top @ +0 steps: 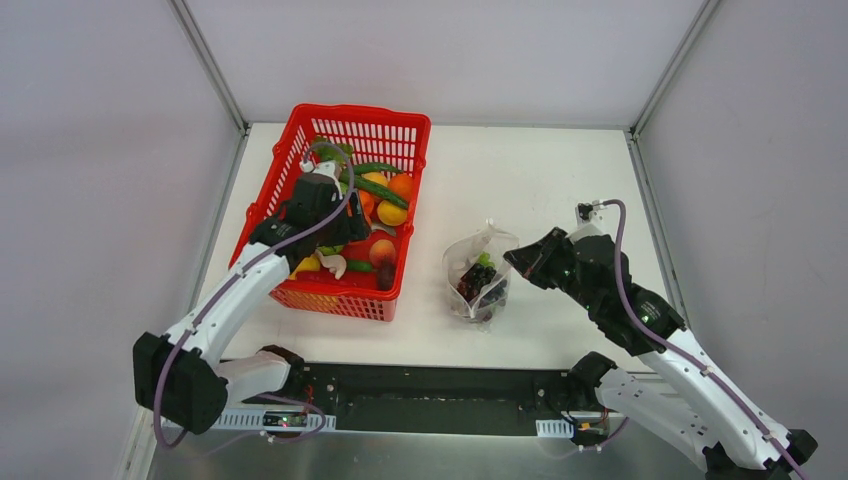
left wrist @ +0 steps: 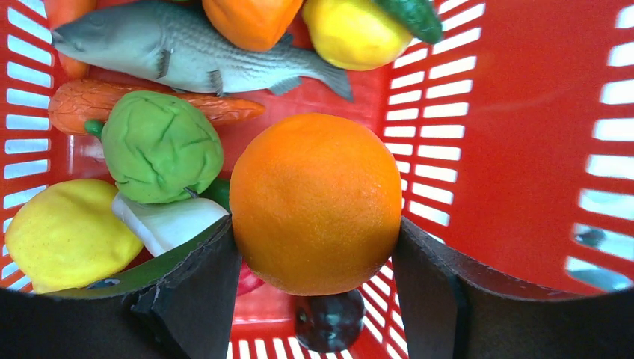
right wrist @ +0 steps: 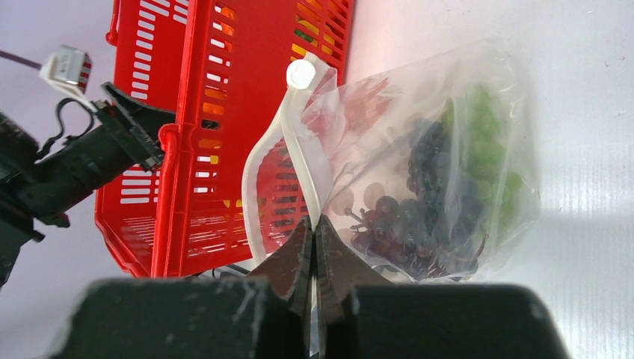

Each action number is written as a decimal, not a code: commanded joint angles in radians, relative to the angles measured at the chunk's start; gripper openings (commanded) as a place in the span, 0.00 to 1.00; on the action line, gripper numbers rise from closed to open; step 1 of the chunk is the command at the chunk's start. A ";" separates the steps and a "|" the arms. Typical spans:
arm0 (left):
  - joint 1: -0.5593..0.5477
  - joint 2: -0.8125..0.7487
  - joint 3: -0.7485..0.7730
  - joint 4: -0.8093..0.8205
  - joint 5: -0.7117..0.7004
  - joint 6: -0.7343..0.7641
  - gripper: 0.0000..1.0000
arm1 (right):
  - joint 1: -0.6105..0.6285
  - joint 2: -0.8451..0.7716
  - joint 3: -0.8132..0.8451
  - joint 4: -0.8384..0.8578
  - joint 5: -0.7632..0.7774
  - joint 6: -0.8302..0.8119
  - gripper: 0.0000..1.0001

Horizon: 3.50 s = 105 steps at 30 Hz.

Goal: Place the food in the zip-top bag and seal the zipper
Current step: Pick up the fake fruit from the bin, then place the fake fruit in the zipper food storage bag, then pick up the fake vegetable from the bin.

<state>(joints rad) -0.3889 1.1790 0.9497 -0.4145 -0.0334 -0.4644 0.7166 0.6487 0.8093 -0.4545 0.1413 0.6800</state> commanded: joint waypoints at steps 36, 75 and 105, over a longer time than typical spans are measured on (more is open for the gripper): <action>-0.534 0.180 0.364 0.165 0.357 0.102 0.39 | -0.004 -0.018 0.004 0.058 -0.023 0.021 0.00; -0.504 -0.072 0.290 -0.106 -0.364 0.125 0.99 | -0.005 -0.039 -0.007 0.054 0.024 0.000 0.00; -0.009 -0.150 0.065 -0.297 -0.238 -0.060 0.99 | -0.004 0.022 -0.065 0.168 -0.218 0.063 0.00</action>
<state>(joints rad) -0.4305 1.0107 1.0451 -0.7036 -0.3237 -0.4950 0.7166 0.6815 0.7616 -0.3439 -0.0166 0.7212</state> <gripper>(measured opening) 0.990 0.009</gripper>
